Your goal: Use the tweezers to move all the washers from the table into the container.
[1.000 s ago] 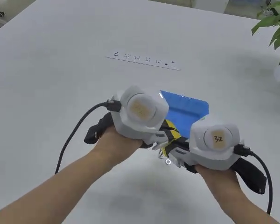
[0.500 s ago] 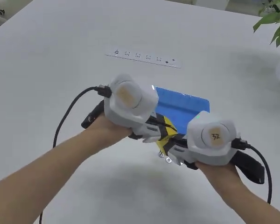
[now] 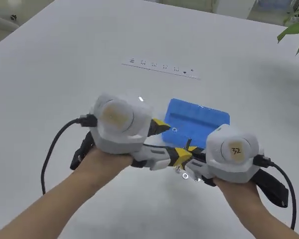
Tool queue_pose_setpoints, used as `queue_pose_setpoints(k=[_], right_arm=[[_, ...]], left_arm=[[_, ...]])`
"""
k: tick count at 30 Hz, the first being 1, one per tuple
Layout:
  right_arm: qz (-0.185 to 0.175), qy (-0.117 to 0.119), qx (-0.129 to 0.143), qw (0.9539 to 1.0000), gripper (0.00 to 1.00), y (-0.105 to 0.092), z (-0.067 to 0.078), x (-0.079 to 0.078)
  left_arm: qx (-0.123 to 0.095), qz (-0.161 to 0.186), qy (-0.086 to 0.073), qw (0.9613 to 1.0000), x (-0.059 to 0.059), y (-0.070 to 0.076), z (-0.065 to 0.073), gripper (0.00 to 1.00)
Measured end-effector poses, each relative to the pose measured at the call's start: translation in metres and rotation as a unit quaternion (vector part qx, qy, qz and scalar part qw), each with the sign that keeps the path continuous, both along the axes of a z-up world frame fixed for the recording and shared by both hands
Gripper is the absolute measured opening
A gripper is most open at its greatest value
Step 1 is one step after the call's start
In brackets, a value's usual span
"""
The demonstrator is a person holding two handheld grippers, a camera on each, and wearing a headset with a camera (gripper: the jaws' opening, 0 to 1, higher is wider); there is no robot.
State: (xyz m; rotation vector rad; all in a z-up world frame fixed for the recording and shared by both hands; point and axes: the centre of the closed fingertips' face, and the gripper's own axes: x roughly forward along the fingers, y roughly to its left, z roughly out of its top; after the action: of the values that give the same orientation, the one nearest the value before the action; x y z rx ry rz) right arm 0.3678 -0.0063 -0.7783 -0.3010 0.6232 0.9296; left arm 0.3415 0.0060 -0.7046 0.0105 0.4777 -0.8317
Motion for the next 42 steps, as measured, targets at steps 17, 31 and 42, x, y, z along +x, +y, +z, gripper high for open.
queue_pose_setpoints(k=[17,31,42], right_arm=[[-0.047,-0.033,0.044,0.9974,0.01,-0.012,0.055,0.018],[-0.102,-0.071,0.058,0.9906,0.01,-0.022,0.073,0.087],[-0.129,-0.047,0.041,0.9896,0.02,-0.020,0.042,0.110]], left_arm=[[0.054,0.106,-0.006,0.9928,-0.078,0.050,-0.004,0.99],[0.084,0.198,-0.042,0.9756,-0.081,0.078,-0.004,0.99],[0.086,0.230,-0.034,0.9688,-0.078,0.094,-0.006,0.99]])
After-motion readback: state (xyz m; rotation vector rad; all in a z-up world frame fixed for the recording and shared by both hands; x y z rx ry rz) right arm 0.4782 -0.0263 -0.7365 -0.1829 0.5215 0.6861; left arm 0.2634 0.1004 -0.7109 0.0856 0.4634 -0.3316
